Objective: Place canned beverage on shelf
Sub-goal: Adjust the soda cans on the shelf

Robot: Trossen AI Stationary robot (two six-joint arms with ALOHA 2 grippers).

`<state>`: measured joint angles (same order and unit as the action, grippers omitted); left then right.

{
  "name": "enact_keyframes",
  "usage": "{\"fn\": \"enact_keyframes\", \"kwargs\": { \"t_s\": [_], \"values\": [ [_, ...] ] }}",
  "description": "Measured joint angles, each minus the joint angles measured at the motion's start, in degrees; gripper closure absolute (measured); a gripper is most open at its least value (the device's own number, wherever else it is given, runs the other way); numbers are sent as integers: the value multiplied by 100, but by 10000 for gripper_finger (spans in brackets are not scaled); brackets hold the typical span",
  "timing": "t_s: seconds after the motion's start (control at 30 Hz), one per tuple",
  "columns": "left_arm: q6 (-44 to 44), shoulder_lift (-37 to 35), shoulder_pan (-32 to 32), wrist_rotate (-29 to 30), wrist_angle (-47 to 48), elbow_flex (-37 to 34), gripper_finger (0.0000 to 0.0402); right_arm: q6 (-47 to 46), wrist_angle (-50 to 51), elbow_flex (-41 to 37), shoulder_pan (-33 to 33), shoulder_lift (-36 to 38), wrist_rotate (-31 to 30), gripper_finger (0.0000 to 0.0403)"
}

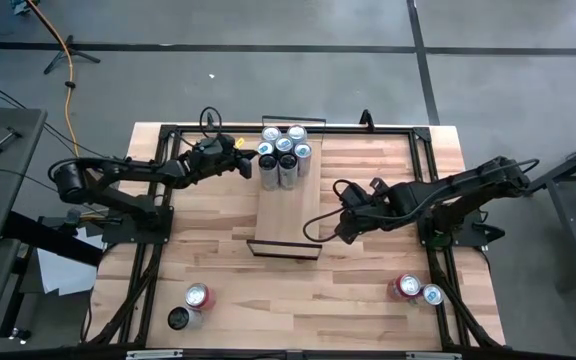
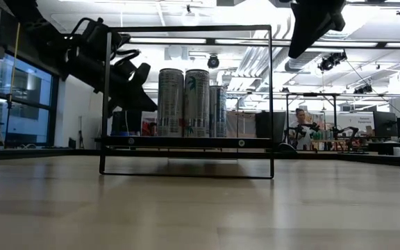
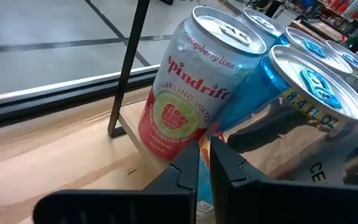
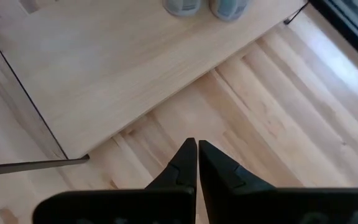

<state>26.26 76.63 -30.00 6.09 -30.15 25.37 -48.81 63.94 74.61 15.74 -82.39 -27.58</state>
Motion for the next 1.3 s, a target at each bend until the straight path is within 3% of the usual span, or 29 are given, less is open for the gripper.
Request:
{"fn": "enact_keyframes", "kwargs": {
  "t_s": [0.3,0.53,0.6,0.87,1.03,1.17,1.3],
  "values": [
    [-235,-930,-686,191,86,-2,401,10,223,2,-198,288,-260,403],
    [59,-1256,-901,-78,318,0,401,-359,-55,2,-1206,592,-292,403],
    [27,-1286,-865,-187,307,1,401,-275,-512,2,-1812,599,39,403],
    [-168,-1280,-817,-252,368,2,401,-45,-2764,9,-4375,45,2657,403],
    [-312,-1280,-827,-251,450,2,401,-496,-3682,9,-5052,-799,3916,403],
    [-391,-1280,-885,-250,619,2,401,-900,-4147,7,-5181,-1322,4116,403],
    [-395,-1263,-987,-252,752,2,401,-1145,-4197,2,-5193,-1565,3650,403]
  ]
}}
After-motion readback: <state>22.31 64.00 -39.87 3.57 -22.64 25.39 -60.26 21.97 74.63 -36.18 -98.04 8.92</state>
